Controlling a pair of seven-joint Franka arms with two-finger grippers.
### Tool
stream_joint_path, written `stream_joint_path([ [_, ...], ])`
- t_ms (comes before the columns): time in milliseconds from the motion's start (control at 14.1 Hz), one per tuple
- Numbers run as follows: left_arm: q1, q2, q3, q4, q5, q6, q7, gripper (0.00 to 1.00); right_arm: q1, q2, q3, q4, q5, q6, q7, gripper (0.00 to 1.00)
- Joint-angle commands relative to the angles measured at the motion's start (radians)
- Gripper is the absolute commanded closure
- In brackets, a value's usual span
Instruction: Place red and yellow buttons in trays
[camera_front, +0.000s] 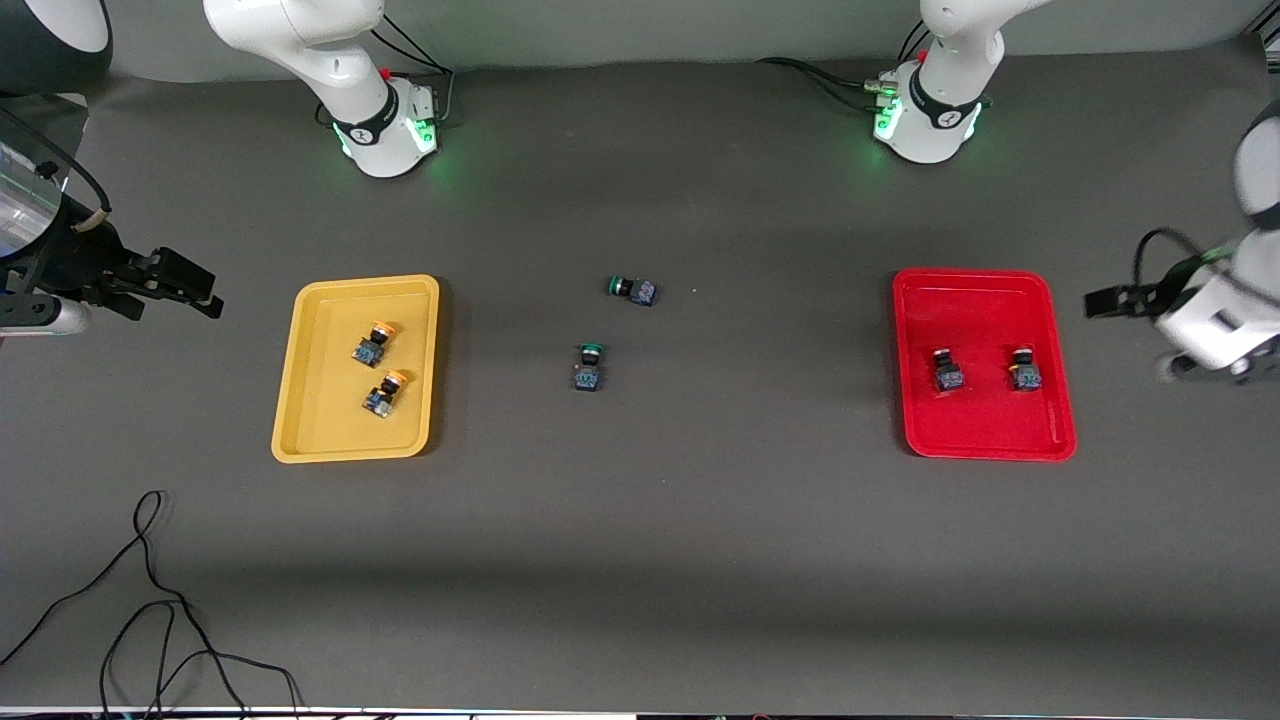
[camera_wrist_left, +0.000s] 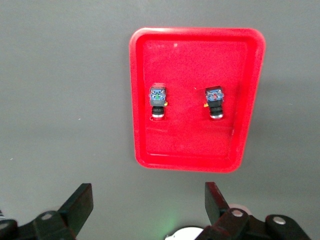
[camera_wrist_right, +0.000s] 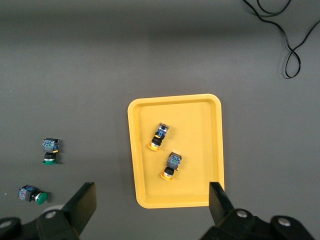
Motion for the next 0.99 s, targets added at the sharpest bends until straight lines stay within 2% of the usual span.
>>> stream_joint_path([
  [0, 0.001, -0.046, 0.001, 0.056, -0.048, -0.066, 0.024, 0.01, -0.007, 0.006, 0.004, 0.025, 0.014, -0.018, -0.011, 0.0],
  [142, -0.01, -0.062, -0.001, 0.094, -0.068, -0.087, 0.024, 0.01, -0.004, 0.004, 0.007, 0.037, 0.009, -0.016, -0.01, 0.0],
  [213, -0.049, -0.064, 0.013, 0.123, -0.071, -0.101, 0.024, 0.01, -0.002, 0.004, 0.007, 0.046, 0.008, -0.018, -0.01, 0.0],
  [284, -0.129, -0.065, 0.079, 0.136, -0.071, -0.112, 0.022, 0.01, -0.002, 0.006, 0.007, 0.043, 0.006, -0.018, -0.013, 0.0],
  [426, -0.343, -0.062, 0.268, 0.159, -0.073, -0.115, 0.008, 0.01, -0.004, 0.012, 0.007, 0.046, 0.006, -0.018, -0.013, 0.0],
  [497, -0.42, -0.061, 0.335, 0.159, -0.073, -0.114, 0.008, 0.01, -0.002, 0.013, 0.007, 0.045, 0.006, -0.018, -0.011, 0.0],
  [639, -0.517, -0.061, 0.421, 0.151, -0.074, -0.102, 0.008, 0.01, -0.004, 0.015, 0.007, 0.043, 0.006, -0.018, -0.011, 0.0],
  [923, -0.521, -0.057, 0.44, 0.15, -0.105, -0.092, 0.011, 0.01, -0.007, 0.024, 0.007, 0.043, 0.005, -0.015, -0.01, 0.0],
])
